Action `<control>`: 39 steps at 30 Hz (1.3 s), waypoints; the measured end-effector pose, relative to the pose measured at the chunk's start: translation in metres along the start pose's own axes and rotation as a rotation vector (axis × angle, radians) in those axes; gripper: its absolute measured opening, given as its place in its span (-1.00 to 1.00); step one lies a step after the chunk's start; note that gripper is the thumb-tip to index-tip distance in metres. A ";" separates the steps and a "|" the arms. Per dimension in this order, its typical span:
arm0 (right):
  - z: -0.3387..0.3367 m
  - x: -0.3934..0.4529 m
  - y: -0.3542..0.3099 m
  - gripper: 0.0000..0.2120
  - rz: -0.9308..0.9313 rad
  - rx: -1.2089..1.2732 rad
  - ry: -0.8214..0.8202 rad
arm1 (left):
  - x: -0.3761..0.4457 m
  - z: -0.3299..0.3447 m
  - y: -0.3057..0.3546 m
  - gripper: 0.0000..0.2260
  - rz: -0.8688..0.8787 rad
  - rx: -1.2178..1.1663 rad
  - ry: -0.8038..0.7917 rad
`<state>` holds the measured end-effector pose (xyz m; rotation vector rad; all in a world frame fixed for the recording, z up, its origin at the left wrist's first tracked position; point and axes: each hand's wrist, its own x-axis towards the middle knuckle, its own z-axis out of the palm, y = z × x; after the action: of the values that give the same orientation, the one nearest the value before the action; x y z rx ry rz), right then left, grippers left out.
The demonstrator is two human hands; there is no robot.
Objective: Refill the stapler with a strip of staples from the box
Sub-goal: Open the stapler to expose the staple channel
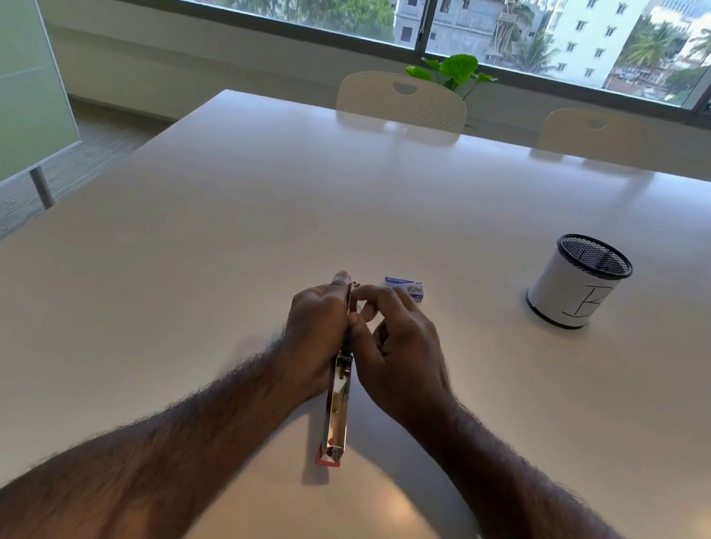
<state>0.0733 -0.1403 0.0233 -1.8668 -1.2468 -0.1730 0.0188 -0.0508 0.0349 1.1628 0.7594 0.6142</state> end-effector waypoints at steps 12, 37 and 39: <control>-0.002 -0.008 -0.017 -0.81 -0.174 0.072 0.159 | 0.005 -0.002 0.007 -0.65 -0.044 -0.012 0.128; 0.006 -0.001 -0.010 -0.85 0.431 0.613 -0.002 | 0.013 -0.009 0.012 -0.65 0.111 0.123 0.099; 0.003 -0.001 -0.012 -0.89 0.584 0.842 -0.041 | 0.014 -0.008 0.013 -0.62 0.168 0.205 0.126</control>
<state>0.0626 -0.1372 0.0281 -1.3879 -0.5884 0.6174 0.0204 -0.0319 0.0425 1.3963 0.8521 0.7689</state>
